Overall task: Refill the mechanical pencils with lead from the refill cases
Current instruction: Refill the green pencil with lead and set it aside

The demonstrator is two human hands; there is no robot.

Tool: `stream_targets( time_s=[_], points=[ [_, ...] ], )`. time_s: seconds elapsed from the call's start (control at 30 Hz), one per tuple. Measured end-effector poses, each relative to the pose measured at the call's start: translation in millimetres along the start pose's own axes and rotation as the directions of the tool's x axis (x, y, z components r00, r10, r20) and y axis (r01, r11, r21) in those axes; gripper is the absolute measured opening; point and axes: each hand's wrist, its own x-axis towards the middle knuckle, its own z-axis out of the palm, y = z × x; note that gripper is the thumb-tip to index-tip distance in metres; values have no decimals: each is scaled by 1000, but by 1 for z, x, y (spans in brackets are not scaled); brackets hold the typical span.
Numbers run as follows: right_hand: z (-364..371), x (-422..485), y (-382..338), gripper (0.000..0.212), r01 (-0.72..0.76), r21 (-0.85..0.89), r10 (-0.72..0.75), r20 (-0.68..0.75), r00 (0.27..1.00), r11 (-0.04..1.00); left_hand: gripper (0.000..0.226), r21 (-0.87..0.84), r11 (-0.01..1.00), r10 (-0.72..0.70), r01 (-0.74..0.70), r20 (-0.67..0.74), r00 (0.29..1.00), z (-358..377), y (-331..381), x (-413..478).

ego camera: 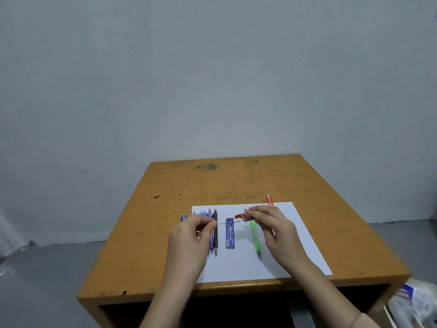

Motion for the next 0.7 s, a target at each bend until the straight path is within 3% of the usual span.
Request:
stream_targets(
  time_s=[0.13,0.3,0.7],
  points=[
    [-1,1,0,47,-5,2,5,-6,1000,1000,10,162,974,152,-159,53,987,-1,-8,6],
    [-2,2,0,46,-22,-7,22,-9,1000,1000,10,309,916,235,-256,103,967,-2,-16,15],
    [-3,8,-14,49,-180,69,183,-41,982,981,11,196,953,232,-230,13,973,9,-60,11]
  ],
)
